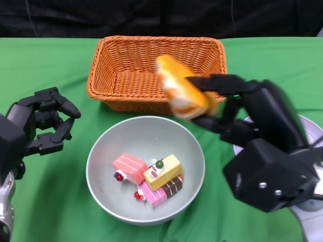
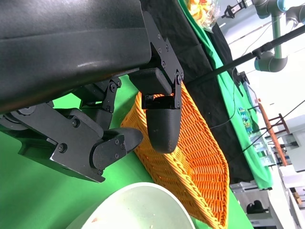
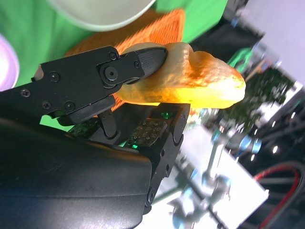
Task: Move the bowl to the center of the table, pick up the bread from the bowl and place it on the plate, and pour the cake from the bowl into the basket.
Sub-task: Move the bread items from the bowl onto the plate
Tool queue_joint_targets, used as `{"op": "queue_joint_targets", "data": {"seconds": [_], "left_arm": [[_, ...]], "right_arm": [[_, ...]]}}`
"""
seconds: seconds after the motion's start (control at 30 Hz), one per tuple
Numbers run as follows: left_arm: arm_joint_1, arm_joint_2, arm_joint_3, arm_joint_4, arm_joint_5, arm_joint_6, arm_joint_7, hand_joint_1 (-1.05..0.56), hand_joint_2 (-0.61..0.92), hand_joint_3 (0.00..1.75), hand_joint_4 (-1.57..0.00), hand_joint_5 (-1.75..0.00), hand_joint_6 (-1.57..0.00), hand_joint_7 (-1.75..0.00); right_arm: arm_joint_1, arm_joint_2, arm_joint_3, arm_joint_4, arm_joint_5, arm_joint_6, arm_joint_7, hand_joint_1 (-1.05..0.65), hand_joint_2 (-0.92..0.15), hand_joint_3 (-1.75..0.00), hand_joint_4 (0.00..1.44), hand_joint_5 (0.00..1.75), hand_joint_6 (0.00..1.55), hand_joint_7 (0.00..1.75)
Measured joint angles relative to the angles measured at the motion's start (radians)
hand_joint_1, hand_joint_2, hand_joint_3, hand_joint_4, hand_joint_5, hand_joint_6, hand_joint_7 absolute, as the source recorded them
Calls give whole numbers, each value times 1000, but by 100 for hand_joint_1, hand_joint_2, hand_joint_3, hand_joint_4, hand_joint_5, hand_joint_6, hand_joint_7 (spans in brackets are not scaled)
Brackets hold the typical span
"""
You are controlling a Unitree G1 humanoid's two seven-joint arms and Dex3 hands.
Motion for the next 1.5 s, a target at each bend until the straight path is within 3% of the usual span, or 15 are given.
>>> {"op": "queue_joint_targets", "data": {"seconds": [0.13, 0.2, 0.27, 0.43, 0.6, 0.7, 0.83, 0.97, 1.07, 1.5], "left_arm": [[-1, 1, 1, 2, -1, 0, 0, -2, 68, 89, -72, -160, -73, -133], [-2, 1, 3, 2, -2, 0, -1, -2, 67, 90, -72, -160, -73, -133], [-3, 2, 7, 5, -5, 0, -3, 0, 67, 91, -71, -160, -73, -132], [-5, 5, 9, 17, -5, 0, -3, -1, 66, 93, -72, -161, -74, -133], [-14, 12, 9, 24, -4, 4, -3, 0, 66, 95, -72, -161, -73, -133], [-24, 16, 12, 28, -5, 12, -3, 0, 66, 93, -72, -162, -72, -134], [-25, 21, 16, 34, -7, 20, -11, 0, 68, 89, -72, -162, -72, -134], [-26, 21, 17, 36, -7, 26, -11, 1, 70, 86, -70, -164, -71, -135], [-26, 22, 19, 36, -7, 31, -12, 1, 70, 86, -70, -164, -70, -136], [-27, 25, 20, 38, -7, 31, -12, 0, 68, 86, -72, -163, -70, -135]], "right_arm": [[44, -3, -63, 4, -16, -41, -41, -26, -92, -8, 76, 170, 91, 67], [67, -5, -91, 5, -29, -45, -54, -26, -92, -9, 73, 173, 87, 73], [87, -7, -114, 7, -36, -50, -65, -26, -92, -8, 79, 163, 86, 77], [130, -9, -190, 40, -31, -87, -108, -25, -91, -5, 83, 159, 87, 79], [164, -13, -255, 57, -61, -93, -157, -23, -92, -4, 80, 161, 87, 75], [180, -25, -295, 69, -72, -110, -185, -19, -92, -3, 79, 148, 88, 68], [202, -55, -329, 95, -78, -132, -195, -20, -92, -3, 81, 152, 92, 61], [209, -80, -301, 97, -199, -109, -193, -20, -92, 0, 82, 157, 103, 39], [212, -89, -279, 101, -266, -65, -171, -18, -91, 0, 82, 160, 107, 34], [209, -100, -251, 166, -295, 58, -77, -15, -91, 0, 74, 174, 109, 29]]}}
